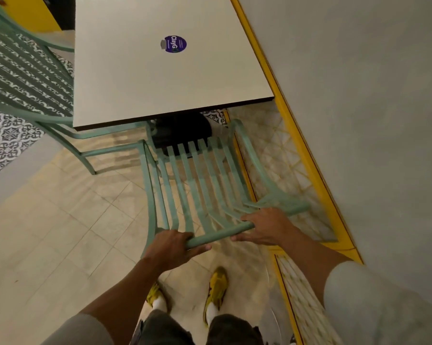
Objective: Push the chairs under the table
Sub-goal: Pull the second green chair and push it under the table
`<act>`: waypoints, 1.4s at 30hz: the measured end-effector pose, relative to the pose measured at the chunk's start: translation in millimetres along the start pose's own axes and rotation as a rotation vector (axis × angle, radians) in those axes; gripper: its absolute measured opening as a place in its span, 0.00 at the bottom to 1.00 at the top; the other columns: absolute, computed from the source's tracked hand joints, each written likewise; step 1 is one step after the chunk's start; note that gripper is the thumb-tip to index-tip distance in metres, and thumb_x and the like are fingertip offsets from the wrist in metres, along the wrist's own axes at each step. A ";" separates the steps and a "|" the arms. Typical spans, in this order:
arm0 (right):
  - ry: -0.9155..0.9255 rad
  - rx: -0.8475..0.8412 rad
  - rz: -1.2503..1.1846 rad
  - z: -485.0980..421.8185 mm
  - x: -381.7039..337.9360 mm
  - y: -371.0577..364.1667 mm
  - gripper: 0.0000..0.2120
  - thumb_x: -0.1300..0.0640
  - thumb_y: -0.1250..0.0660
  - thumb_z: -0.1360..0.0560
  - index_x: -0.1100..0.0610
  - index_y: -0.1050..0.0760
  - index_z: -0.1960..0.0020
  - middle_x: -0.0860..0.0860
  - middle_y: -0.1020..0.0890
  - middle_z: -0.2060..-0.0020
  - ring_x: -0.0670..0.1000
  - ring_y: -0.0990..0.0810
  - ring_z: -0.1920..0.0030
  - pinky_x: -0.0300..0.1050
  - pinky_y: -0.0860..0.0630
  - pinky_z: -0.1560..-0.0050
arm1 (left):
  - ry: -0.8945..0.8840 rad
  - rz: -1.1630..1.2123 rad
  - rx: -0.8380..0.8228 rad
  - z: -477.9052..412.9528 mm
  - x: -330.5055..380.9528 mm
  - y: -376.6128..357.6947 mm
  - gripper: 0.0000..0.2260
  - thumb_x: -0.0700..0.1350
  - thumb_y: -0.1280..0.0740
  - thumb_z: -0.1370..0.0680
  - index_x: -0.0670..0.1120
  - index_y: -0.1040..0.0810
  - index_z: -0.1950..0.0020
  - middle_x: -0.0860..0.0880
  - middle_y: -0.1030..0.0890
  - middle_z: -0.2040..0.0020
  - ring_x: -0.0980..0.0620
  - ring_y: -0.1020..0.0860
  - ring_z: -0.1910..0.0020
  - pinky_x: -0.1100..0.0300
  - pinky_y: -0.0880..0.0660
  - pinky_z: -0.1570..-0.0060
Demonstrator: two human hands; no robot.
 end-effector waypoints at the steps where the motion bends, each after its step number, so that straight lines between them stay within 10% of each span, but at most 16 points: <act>1: -0.005 0.000 0.001 2.5 0.9 -0.5 0.56 0.07 0.55 0.41 0.40 0.21 0.29 0.47 0.12 0.46 0.51 0.14 0.46 0.49 0.23 0.50 | -0.006 -0.010 -0.003 0.0 2.6 0.8 0.45 0.86 0.57 0.27 0.56 0.15 0.43 0.55 0.18 0.65 0.56 0.20 0.68 0.57 0.16 0.58; 10: -0.010 0.052 -0.032 16.3 10.4 -12.7 0.54 0.07 0.53 0.41 0.42 0.18 0.36 0.47 0.12 0.52 0.50 0.14 0.52 0.49 0.21 0.50 | 0.125 0.044 0.030 7.8 24.3 -7.7 0.44 0.89 0.56 0.30 0.59 0.15 0.44 0.56 0.23 0.69 0.58 0.22 0.71 0.65 0.30 0.69; 42: 0.004 0.037 -0.031 -50.3 -2.7 13.1 0.54 0.06 0.54 0.43 0.41 0.15 0.40 0.47 0.13 0.57 0.50 0.16 0.58 0.47 0.23 0.60 | 0.077 -0.058 -0.021 -29.5 -30.9 34.0 0.47 0.88 0.58 0.29 0.62 0.15 0.35 0.53 0.20 0.69 0.56 0.19 0.69 0.56 0.15 0.60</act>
Point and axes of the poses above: each hand's wrist, its own z-axis away from the middle knuckle, its own y-axis out of the back of the hand, x = y × z, the point moved 2 cm from there along -z, towards the middle knuckle
